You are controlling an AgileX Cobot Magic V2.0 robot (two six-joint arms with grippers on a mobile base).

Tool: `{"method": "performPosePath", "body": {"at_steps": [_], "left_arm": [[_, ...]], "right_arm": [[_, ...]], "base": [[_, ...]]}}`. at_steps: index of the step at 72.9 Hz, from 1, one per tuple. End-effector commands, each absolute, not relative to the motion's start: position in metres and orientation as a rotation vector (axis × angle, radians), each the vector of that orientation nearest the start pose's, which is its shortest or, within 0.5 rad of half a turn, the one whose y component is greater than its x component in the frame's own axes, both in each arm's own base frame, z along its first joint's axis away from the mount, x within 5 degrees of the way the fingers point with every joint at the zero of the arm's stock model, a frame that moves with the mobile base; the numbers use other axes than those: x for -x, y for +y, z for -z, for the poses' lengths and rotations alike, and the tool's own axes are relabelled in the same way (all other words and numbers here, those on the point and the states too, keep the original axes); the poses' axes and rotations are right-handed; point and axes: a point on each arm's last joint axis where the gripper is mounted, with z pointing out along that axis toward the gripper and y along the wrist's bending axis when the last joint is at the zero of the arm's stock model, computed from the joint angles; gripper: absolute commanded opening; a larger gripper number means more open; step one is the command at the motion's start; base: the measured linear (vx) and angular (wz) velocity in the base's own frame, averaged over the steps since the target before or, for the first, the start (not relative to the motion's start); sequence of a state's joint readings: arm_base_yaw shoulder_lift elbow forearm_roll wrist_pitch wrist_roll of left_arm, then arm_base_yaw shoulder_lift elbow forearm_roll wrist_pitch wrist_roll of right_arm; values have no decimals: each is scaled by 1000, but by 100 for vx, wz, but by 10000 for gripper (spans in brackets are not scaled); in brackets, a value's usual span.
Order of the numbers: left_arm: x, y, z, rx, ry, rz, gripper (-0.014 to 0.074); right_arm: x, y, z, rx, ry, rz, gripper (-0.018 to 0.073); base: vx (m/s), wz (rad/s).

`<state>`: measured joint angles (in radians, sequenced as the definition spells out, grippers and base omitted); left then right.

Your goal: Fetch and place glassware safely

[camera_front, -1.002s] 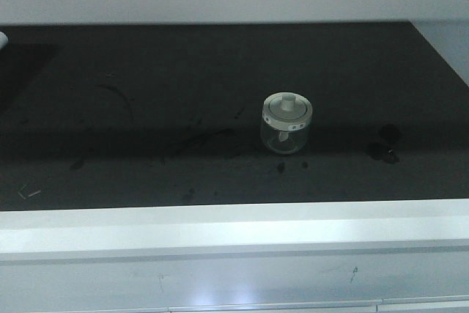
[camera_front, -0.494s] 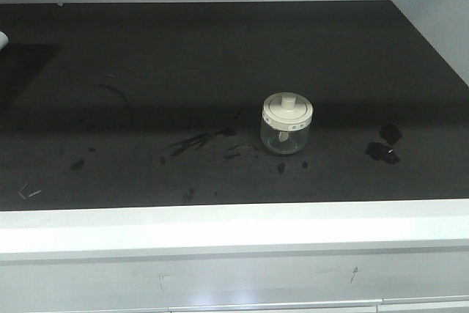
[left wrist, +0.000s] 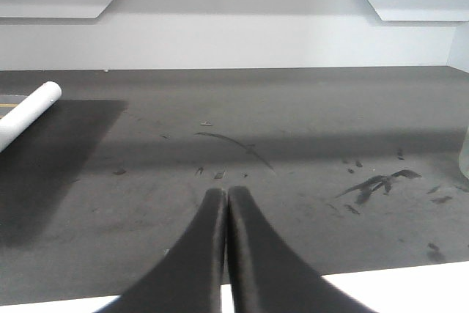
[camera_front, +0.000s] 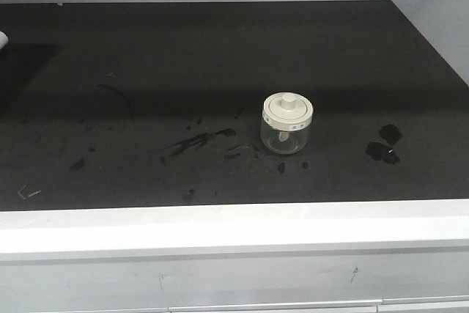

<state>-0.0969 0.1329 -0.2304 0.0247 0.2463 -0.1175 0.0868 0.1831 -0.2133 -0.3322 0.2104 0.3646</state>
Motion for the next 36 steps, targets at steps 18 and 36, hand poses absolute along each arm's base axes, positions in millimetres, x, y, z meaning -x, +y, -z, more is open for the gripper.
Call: {"method": "performPosePath", "body": {"at_steps": [18, 36], "left_arm": [[-58, -5, -275, 12, 1546, 161, -7], [-58, -5, -275, 12, 1546, 161, -7]], "right_arm": [[-86, 17, -284, 149, 1624, -158, 407], [-139, 43, -316, 243, 1548, -260, 451]], "base": [[0, 0], [0, 0]]}}
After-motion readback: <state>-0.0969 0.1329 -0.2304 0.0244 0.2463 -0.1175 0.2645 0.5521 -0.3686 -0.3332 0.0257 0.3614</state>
